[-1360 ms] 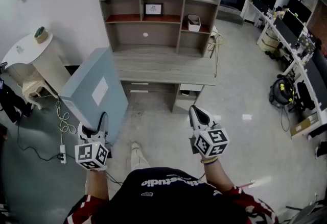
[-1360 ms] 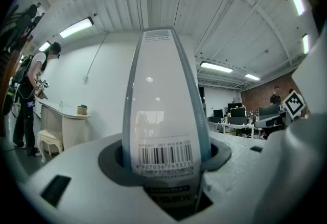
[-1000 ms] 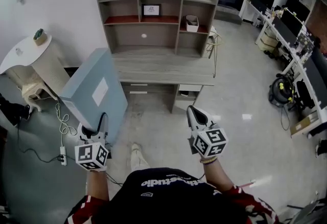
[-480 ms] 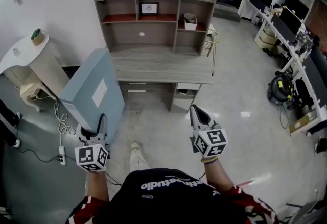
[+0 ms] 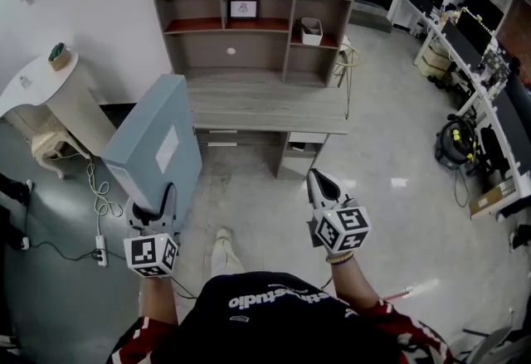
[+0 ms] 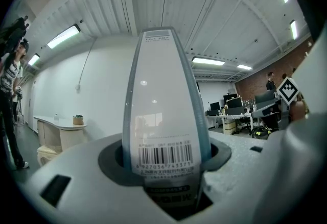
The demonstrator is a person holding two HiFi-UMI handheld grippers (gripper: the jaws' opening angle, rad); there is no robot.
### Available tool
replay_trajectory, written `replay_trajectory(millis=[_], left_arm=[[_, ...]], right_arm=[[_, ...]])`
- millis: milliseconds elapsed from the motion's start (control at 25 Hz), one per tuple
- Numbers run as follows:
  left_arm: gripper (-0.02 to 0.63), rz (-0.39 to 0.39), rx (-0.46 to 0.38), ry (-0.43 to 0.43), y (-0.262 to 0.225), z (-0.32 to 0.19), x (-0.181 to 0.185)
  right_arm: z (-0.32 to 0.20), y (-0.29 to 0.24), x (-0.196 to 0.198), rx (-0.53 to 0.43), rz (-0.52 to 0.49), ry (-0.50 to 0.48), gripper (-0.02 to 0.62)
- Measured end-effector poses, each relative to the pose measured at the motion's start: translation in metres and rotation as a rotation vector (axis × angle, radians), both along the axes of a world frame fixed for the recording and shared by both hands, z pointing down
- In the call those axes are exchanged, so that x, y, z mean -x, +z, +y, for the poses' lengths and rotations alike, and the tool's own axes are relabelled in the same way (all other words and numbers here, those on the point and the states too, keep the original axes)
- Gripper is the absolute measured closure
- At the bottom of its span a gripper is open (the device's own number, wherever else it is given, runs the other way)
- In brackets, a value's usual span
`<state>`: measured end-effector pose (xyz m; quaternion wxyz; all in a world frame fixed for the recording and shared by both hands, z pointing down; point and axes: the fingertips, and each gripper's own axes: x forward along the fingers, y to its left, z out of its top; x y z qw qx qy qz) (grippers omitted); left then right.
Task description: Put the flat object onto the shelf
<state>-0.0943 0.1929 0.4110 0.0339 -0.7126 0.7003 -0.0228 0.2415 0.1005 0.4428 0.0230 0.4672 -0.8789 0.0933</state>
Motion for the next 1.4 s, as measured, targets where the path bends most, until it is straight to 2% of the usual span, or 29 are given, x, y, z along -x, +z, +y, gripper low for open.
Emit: replay_trajectory(millis=[480,720,1400], left_arm=[[0.337,0.029,0.017,-0.008,0.003,-0.035,0.022],[0.337,0.034,0.024,-0.01,0.004,-0.068,0.038],[0.337,0.051,0.024,0.023,0.002,-0.162,0.086]], right_arm=[[-0.033,-0.003,0.024,0.0,0.03,-0.017,0.592],[-0.064,-0.009,0.035,0.019,-0.002,-0.014,0.592],[-0.145,-0.027,0.082,0.009,0.028,0.021,0.592]])
